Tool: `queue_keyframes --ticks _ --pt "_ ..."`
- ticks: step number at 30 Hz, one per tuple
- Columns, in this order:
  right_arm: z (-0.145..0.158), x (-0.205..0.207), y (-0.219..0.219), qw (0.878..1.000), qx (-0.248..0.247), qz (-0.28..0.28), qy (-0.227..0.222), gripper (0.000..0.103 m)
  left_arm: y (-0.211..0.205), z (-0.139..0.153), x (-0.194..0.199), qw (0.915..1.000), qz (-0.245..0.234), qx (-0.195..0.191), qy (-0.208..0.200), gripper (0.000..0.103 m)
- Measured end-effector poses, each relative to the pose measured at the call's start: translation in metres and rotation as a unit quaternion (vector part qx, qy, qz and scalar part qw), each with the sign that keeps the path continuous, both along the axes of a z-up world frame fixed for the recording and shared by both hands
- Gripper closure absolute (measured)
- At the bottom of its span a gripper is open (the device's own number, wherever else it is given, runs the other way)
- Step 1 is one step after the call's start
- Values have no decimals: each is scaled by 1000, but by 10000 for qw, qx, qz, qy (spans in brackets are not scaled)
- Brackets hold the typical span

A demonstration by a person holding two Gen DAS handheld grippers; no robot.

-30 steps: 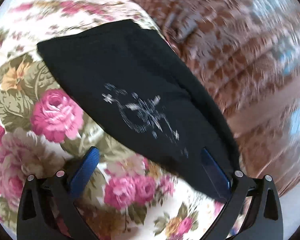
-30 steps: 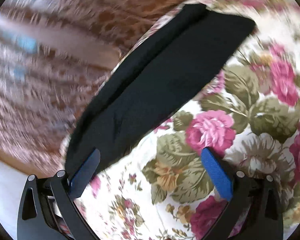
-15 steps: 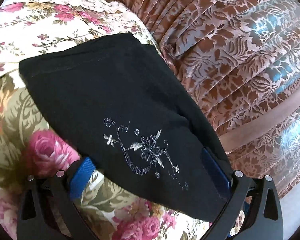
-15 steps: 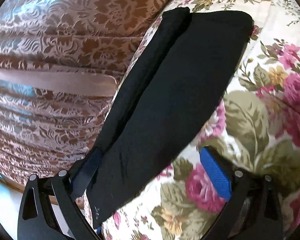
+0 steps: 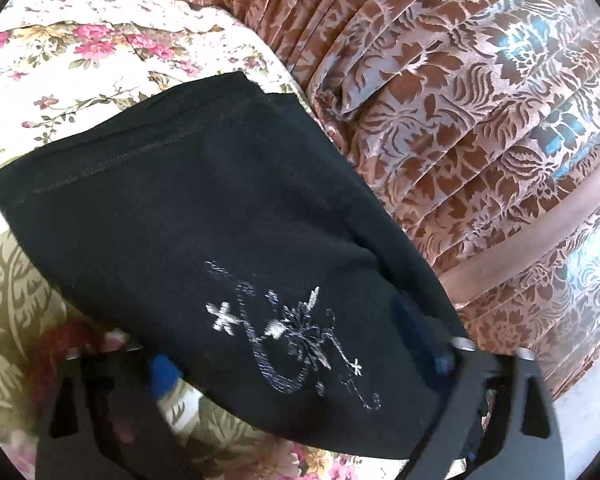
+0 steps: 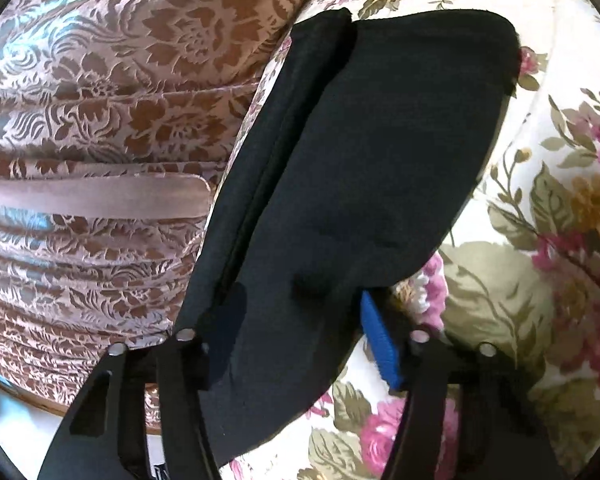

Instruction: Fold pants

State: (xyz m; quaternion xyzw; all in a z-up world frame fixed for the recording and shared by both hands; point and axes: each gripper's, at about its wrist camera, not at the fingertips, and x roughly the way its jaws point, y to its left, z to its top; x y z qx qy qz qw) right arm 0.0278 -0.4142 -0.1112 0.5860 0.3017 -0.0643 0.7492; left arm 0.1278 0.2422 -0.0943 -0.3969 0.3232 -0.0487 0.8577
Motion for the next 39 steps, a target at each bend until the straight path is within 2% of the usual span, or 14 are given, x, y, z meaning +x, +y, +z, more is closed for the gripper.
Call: queue_keyframes --ticks 2,4,5,6,7,9,11,14,20,28,31,36,38,39 --pt "-4 -2 -2 10000 41 -50 22 68 7 -4 1 9998 60 -201 62 53" --pt "-11 -8 -5 9997 206 -147 -47 79 16 -11 -2 9986 187 -462 151 62" --pt "-15 -10 -6 9995 241 -154 -109 91 18 -13 -3 9985 157 -489 165 67" --pt "-17 -12 -7 9996 236 -153 -93 97 19 -14 -3 9989 110 -418 191 71" --pt "-22 -13 -9 9996 247 -150 -79 97 18 -15 -2 9993 60 -294 237 75" --pt "-22 -12 -10 9995 248 -136 -144 97 18 -15 1 9993 4 -269 263 75" --pt "-21 -9 -10 9995 242 -90 -178 96 18 -15 4 9991 13 -275 307 84" --pt "-18 -9 -9 9996 138 -74 -216 97 18 -13 4 9994 -9 -171 313 91" --pt "10 -21 -2 9985 -460 -30 -299 97 18 11 -16 10000 8 83 -36 97" --pt "49 -66 5 9957 -779 184 -472 97 23 50 -66 9987 -119 131 -474 97" --pt "49 -85 11 9960 -739 281 -417 97 31 49 -83 9991 -28 -57 -428 97" --pt "31 -107 18 9953 -855 421 -156 97 31 32 -101 9994 -68 198 -260 97" --pt "20 -106 15 9959 -785 445 -58 91 27 23 -99 9992 -134 341 -175 97" --pt "20 -106 13 9959 -804 403 -63 74 26 20 -97 9989 -154 422 -127 97"
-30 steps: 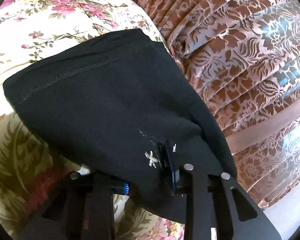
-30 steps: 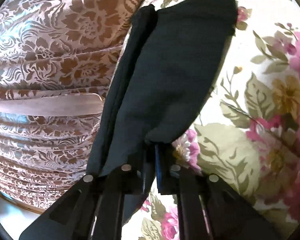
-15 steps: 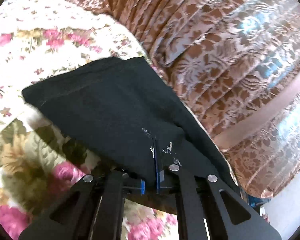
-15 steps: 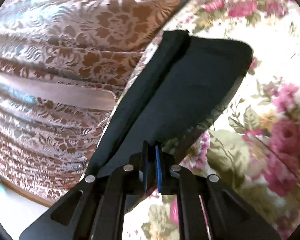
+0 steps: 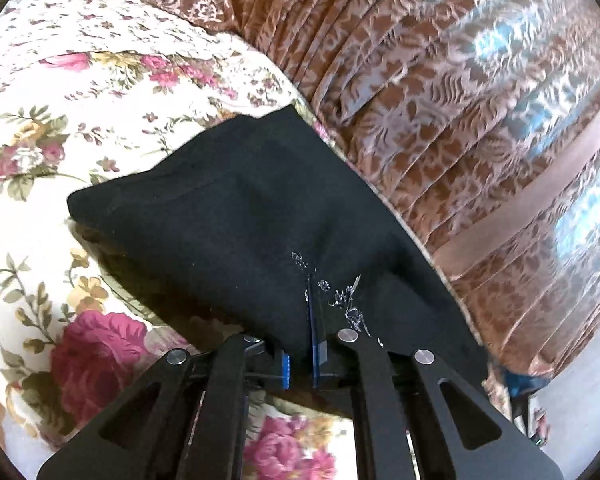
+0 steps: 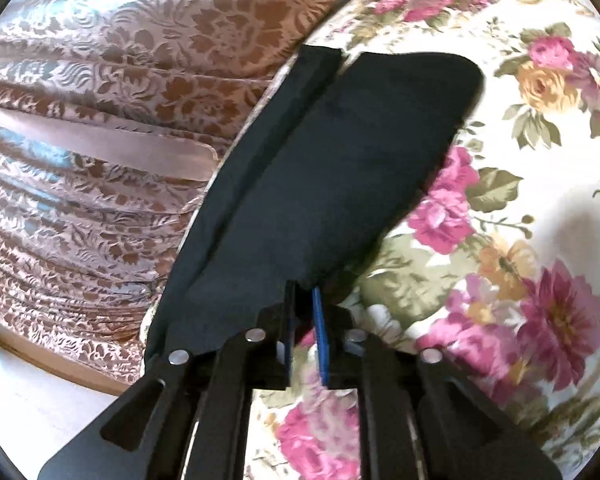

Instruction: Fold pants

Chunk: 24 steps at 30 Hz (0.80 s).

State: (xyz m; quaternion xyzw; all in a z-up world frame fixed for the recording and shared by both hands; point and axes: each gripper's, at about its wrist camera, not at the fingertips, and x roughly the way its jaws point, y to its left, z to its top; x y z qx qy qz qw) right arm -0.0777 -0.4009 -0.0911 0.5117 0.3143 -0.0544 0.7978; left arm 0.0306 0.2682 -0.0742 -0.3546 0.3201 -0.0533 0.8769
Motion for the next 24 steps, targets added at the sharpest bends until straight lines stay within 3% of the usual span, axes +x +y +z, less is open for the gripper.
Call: queue_keyframes --ticks 2,3,5,6,9,12,16,17,18,19,21,24 --pt "3 -2 -5 9997 -53 -78 -232 38 -1 -5 3 10000 -4 12 54 97" --pt "6 -4 -9 9993 -34 -163 -342 31 1 -7 3 10000 -2 -47 34 92" --pt "14 -6 -19 9980 -51 -365 -509 29 7 -9 2 9998 146 -152 28 41" --pt "16 -6 -27 9976 -188 -520 -417 29 16 -9 -1 9987 333 -344 -149 35" --pt "8 -6 -50 9955 -69 -911 -263 32 34 -10 -5 9948 767 -578 -340 35" --pt "-8 -4 -75 9920 234 -1224 -198 45 45 -17 3 9935 870 -724 -139 35" --pt "-14 6 -85 9918 239 -1255 -70 63 32 -16 18 9977 656 -82 129 35" --pt "-13 9 -85 9921 191 -1241 -39 85 27 -15 22 9978 611 134 197 41" --pt "-13 8 -85 9926 127 -1211 -41 91 25 -15 23 9978 590 219 207 53" --pt "-10 10 -84 9933 72 -1149 -59 91 22 -15 27 9981 477 271 268 73" --pt "-3 5 -82 9930 -53 -1170 -127 95 21 -18 30 9976 440 339 416 81" --pt "14 -7 -78 9926 -321 -1159 -143 96 18 -10 26 9971 413 555 305 87"
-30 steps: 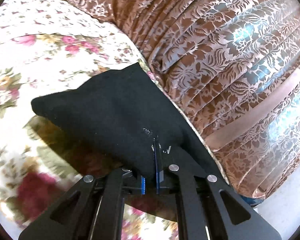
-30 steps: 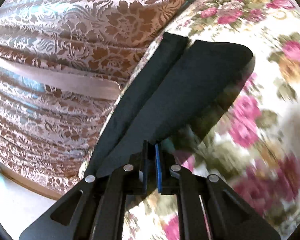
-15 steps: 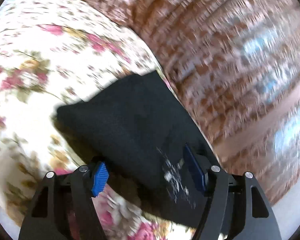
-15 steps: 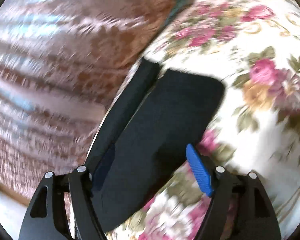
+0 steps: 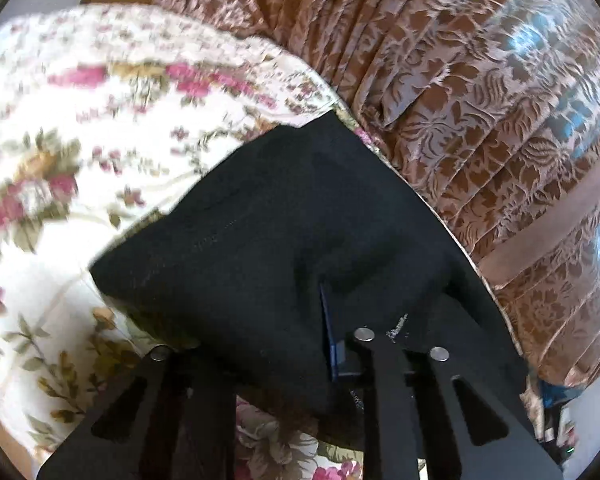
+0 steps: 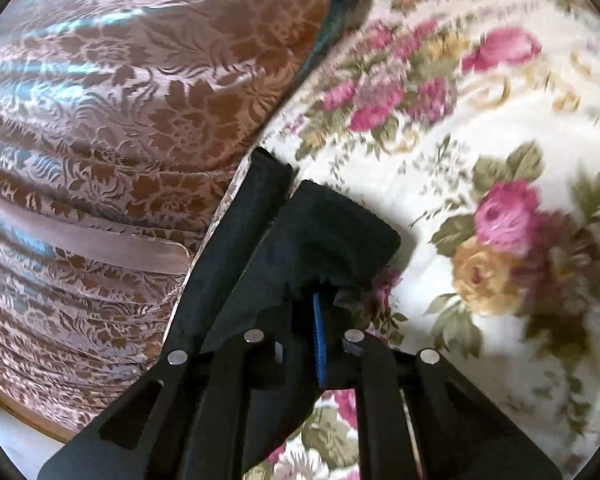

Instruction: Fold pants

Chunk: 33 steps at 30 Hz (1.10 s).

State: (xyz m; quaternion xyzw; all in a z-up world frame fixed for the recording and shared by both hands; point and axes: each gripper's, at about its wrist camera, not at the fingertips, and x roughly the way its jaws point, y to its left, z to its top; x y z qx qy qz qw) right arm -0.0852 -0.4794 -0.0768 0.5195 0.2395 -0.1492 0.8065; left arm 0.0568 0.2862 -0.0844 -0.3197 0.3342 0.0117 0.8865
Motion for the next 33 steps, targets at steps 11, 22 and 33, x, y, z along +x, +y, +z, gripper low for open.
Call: queue_keyframes --ticks 11,22,33 --pt "7 -18 6 9988 -327 -44 357 96 13 5 -9 9999 127 49 45 97" --pt "-7 -27 10 9967 -458 -26 664 34 9 -20 -13 9988 165 -469 20 65" --pt "-17 7 22 9970 -439 479 424 84 -23 -10 8 9996 -83 94 252 55"
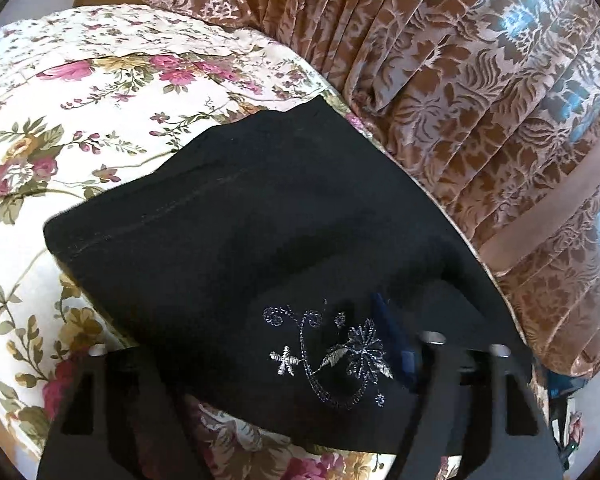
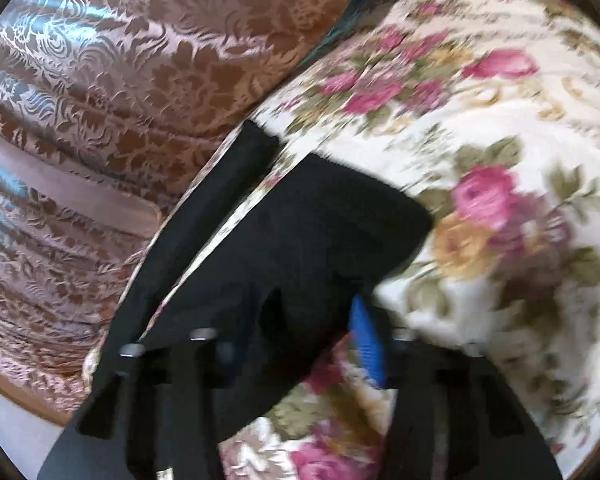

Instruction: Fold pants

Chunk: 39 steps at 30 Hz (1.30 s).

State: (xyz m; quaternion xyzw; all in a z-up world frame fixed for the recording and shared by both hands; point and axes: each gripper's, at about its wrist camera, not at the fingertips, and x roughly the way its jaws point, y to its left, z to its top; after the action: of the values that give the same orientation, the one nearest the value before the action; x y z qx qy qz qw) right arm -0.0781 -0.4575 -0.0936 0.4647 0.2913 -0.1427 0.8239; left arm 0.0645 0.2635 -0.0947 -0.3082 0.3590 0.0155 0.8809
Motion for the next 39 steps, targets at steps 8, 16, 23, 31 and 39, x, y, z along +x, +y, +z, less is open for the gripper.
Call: queue_keyframes --ticks 8,16,23,31,39 --pt "17 -15 -12 9993 83 -359 -94 96 20 1 -7 9993 245 184 232 96" --pt "9 -23 -10 9951 -374 -713 570 69 22 -5 -6 9988 2 403 268 85" --pt "61 -22 21 9864 -1483 -649 274 48 55 6 -35 9990 418 143 -21 44" --pt "80 69 122 9711 -2061 1200 -17 36 72 20 -50 9977 667 22 -122 29" --pt "57 152 190 9515 -2258 2067 295 35 79 51 -51 9956 824 253 -367 17"
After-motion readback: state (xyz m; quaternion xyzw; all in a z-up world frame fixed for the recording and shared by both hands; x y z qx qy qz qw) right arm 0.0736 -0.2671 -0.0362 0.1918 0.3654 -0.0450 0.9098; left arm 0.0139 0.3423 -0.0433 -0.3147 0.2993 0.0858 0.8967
